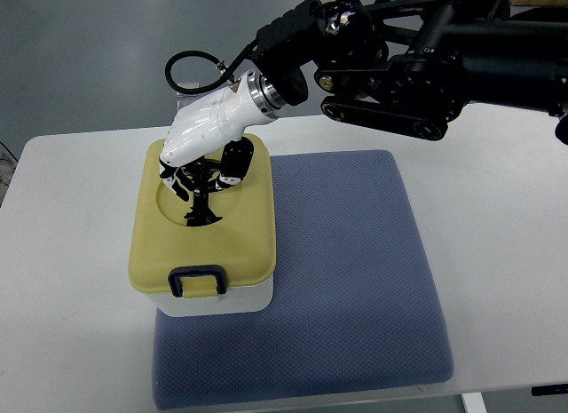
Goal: Open white storage box with right hand
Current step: 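Close the right hand's fingers around the black lid handle, then lift the yellow lid off the box and carry it away from the box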
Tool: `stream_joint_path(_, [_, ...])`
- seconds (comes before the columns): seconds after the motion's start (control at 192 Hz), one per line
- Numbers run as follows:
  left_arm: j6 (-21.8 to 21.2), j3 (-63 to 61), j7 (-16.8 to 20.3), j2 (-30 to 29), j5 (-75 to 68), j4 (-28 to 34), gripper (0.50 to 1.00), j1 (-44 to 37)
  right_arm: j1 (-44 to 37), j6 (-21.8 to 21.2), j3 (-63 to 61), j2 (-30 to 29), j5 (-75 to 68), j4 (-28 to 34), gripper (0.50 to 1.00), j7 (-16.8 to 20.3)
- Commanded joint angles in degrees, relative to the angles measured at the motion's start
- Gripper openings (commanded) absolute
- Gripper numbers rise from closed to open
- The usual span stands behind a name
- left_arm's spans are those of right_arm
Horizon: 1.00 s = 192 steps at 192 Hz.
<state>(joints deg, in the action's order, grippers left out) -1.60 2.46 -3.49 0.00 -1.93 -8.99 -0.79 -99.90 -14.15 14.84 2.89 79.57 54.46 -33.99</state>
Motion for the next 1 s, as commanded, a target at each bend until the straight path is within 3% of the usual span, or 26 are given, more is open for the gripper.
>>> stream_joint_path(0.0, [0.02,0.0,0.07,0.0,0.0,-0.06,1.0,0.0,0.32,0.0,-0.08,-0.17,-0.11,-0.06,0.5,-0.03])
stream_joint_path(0.665, [0.02,0.0,-0.02,0.0,0.0,0.03,1.0,0.0,-0.47,-0.88,-5.44,-0.79,-0.55,-0.06,0.5,-0.55])
stream_joint_path(0.992, [0.02,0.0,0.07,0.0,0.0,-0.06,1.0,0.0,-0.03,-0.26,-7.64,5.45,-1.34,-1.2,0.5,-1.01])
